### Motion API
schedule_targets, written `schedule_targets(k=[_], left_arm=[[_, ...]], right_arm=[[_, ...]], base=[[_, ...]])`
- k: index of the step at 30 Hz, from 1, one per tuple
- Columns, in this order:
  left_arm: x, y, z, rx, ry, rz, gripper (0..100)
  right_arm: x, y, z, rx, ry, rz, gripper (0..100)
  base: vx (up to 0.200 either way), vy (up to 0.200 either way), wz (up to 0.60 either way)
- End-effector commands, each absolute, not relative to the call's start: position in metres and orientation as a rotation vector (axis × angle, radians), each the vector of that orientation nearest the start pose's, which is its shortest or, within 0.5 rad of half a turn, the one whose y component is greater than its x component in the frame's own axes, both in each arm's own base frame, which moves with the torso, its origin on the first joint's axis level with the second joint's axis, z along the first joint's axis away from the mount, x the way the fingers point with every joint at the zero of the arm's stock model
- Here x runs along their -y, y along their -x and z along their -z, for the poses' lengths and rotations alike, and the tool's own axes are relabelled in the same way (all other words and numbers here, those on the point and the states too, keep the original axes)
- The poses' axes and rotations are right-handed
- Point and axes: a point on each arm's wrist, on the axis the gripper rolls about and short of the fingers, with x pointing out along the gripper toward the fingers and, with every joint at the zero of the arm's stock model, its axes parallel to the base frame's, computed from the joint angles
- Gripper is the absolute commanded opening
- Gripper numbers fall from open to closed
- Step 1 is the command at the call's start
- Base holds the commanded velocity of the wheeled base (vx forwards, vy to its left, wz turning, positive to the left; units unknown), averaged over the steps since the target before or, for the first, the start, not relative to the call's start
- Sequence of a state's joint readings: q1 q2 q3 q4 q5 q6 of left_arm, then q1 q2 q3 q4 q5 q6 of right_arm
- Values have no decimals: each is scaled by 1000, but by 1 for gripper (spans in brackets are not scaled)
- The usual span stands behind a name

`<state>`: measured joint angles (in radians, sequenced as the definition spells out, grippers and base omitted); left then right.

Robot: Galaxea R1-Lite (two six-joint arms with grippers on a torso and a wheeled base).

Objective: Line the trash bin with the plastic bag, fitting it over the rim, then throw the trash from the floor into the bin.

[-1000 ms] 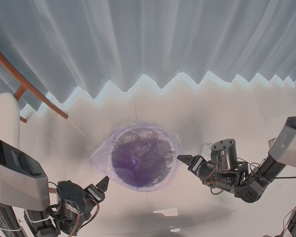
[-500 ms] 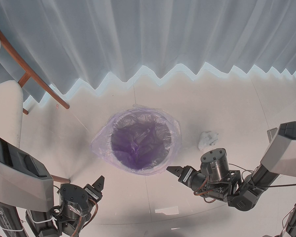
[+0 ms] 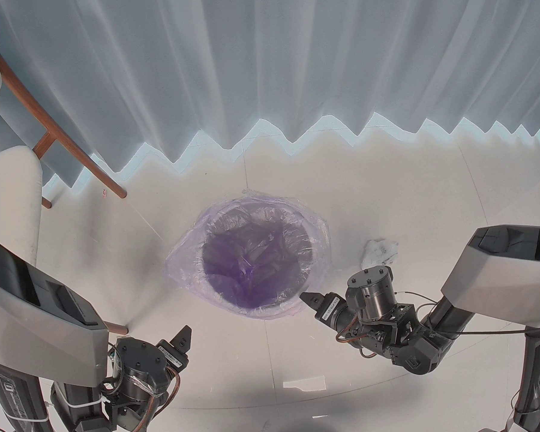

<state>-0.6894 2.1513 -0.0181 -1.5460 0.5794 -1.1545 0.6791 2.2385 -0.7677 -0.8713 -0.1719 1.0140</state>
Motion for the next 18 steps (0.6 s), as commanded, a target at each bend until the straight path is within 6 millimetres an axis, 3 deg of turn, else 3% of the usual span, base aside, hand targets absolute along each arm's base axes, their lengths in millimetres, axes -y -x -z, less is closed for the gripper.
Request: schedule_targets(k=[1,10,18], left_arm=[[128,-175,-6,-471,780,-181,100],[128,-176,-5,-470,781,-187,100],[127,-175,-3,-464,771,-205,100]], right_arm=[[-223,-290,4,-755,-704,-133,100],[-221,-295,15,-767,-689,-110,100],[-227,-306,32,-756,-576,-122,100]], base=[[0,0,0],[0,0,0],[0,0,0]])
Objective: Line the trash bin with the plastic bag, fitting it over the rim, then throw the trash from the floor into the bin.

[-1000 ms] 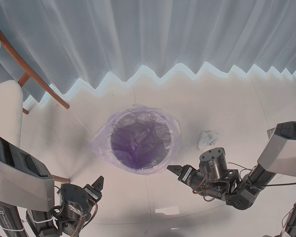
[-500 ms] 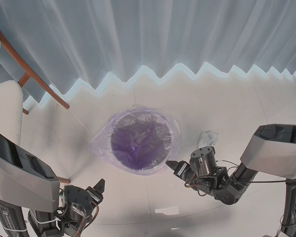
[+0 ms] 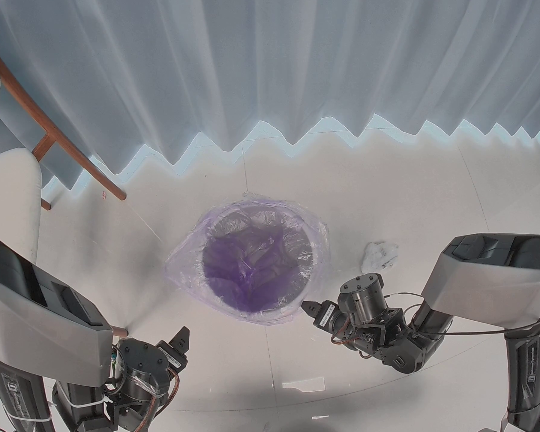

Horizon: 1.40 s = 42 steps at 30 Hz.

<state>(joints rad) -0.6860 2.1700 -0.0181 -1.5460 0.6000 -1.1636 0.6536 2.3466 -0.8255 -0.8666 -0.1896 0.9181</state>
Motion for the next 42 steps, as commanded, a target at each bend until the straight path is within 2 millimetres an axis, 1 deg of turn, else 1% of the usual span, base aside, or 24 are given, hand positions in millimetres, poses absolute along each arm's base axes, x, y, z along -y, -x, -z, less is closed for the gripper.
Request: schedule_targets(k=[1,6,10,16,20,22,24,25,26,28,29,30,31,32,33,34,35,36,39,40,41,42], left_arm=[[127,-175,-3,-463,771,-207,100],[127,-173,-5,-450,766,-213,100],[128,-171,-5,-441,760,-218,100],[128,-171,-5,-429,756,-229,100],[128,-171,-6,-418,754,-238,100],[128,-171,-6,-414,754,-240,100],[127,-171,-11,-395,768,-237,100],[127,-170,-18,-376,790,-222,100],[127,-169,-24,-358,810,-206,100],[128,-167,-35,-333,834,-168,100],[130,-163,-47,-309,863,-124,100],[130,-162,-49,-304,868,-118,100],[130,-156,-64,-268,902,-64,100],[129,-153,-74,-242,919,-30,100],[129,-153,-74,-242,919,-30,100],[128,-149,-83,-223,931,3,100],[125,-146,-93,-205,938,54,100],[123,-145,-98,-195,944,72,100],[115,-136,-119,-133,966,163,100],[112,-133,-125,-116,962,191,100],[112,-133,-125,-116,962,191,100],[110,-130,-131,-95,959,227,100]], right_arm=[[-228,-314,36,-739,-542,-118,100],[-227,-332,53,-733,-456,-82,100],[-229,-334,56,-776,-394,-14,100],[-233,-338,61,-787,-347,41,100],[-234,-340,61,-805,-316,78,100],[-235,-342,60,-801,-328,82,100],[-236,-343,51,-772,-380,76,100],[-237,-342,39,-747,-418,68,100],[-235,-340,31,-738,-436,64,100],[-233,-335,22,-739,-451,54,100],[-231,-328,15,-749,-457,38,100],[-230,-327,14,-750,-457,37,100],[-227,-317,5,-763,-470,22,100],[-223,-310,-3,-774,-490,12,100],[-223,-310,-3,-774,-490,12,100],[-221,-302,-10,-783,-515,0,100],[-218,-291,-23,-790,-556,-14,100],[-215,-287,-28,-790,-573,-15,100],[-204,-267,-48,-796,-624,-32,100],[-201,-262,-55,-794,-636,-46,100],[-201,-262,-55,-794,-636,-46,100],[-196,-255,-64,-786,-651,-60,100]], base=[[0,0,0],[0,0,0],[0,0,0],[0,0,0],[0,0,0],[0,0,0],[0,0,0],[0,0,0],[0,0,0],[0,0,0],[0,0,0],[0,0,0],[0,0,0],[0,0,0],[0,0,0],[0,0,0],[0,0,0],[0,0,0],[0,0,0],[0,0,0],[0,0,0],[0,0,0]])
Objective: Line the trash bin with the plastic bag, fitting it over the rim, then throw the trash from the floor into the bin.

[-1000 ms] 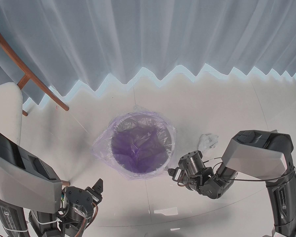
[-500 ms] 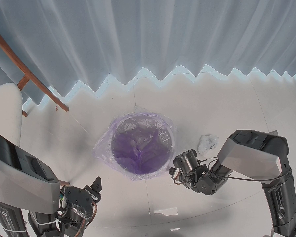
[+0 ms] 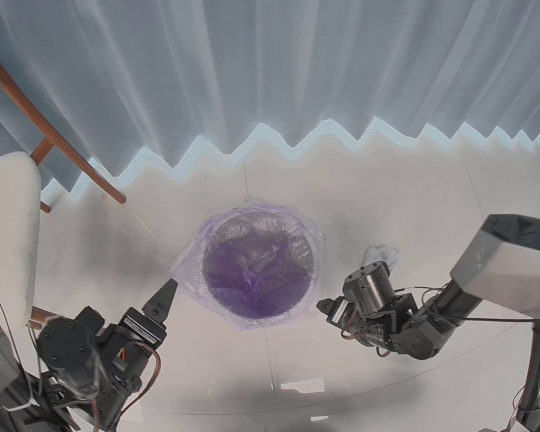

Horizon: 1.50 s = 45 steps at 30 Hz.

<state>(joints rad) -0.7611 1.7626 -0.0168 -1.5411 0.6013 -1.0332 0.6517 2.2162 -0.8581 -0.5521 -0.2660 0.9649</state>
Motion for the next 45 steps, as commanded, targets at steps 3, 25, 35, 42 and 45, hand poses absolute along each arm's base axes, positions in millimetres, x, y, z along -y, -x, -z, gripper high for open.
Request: schedule_targets(k=[3,25,35,42,45], left_arm=[[103,-139,-150,0,958,245,100],[72,-184,-171,-149,543,570,100],[79,-174,-177,-166,528,623,100],[81,-178,-179,-154,502,622,100],[80,-174,-175,-173,504,623,100]], right_arm=[[-180,-241,-92,-737,-711,-89,100],[-171,-244,-149,-593,-505,-399,100],[-167,-255,-134,-559,-237,-423,100],[-182,-263,-120,-557,-108,-530,100],[-205,-267,-95,-556,-72,-609,100]], base=[[0,0,0],[91,0,0],[200,0,0],[114,0,0],[0,0,0]])
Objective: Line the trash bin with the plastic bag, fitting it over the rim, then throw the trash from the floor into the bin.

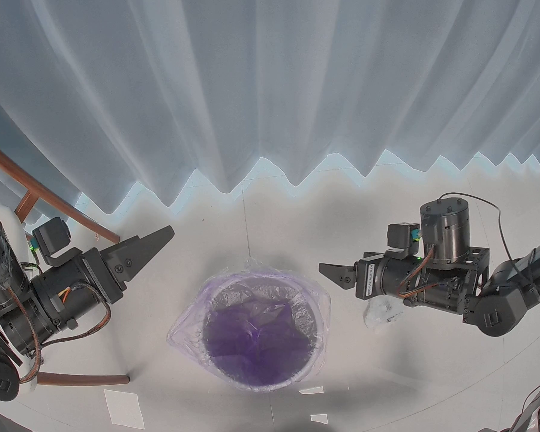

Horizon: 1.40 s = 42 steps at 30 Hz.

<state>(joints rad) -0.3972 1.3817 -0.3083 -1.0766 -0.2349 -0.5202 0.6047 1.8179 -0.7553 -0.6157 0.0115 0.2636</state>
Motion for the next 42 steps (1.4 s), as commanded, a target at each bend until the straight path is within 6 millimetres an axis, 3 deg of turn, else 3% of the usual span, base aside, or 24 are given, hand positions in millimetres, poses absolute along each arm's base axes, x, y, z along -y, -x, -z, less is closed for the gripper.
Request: schedule_targets(k=[1,7,12,16,32,42], left_arm=[[78,-174,-173,-184,504,614,100],[72,-182,-160,-238,470,486,100],[80,-185,-143,-278,393,420,100],[81,-183,-144,-245,405,442,100],[81,-175,-140,-243,400,455,100],[75,-162,-139,-240,403,452,100]], right_arm=[[-212,-268,-89,-556,-70,-626,100],[-244,-290,-54,-578,-77,-634,100],[-252,-298,-44,-588,-90,-623,100],[-256,-306,-38,-583,-93,-616,100],[-251,-325,-28,-578,-104,-563,100],[-238,-339,-22,-581,-114,-515,100]], base=[[0,0,0],[0,0,0],[0,0,0],[0,0,0],[0,0,0],[0,0,0]])
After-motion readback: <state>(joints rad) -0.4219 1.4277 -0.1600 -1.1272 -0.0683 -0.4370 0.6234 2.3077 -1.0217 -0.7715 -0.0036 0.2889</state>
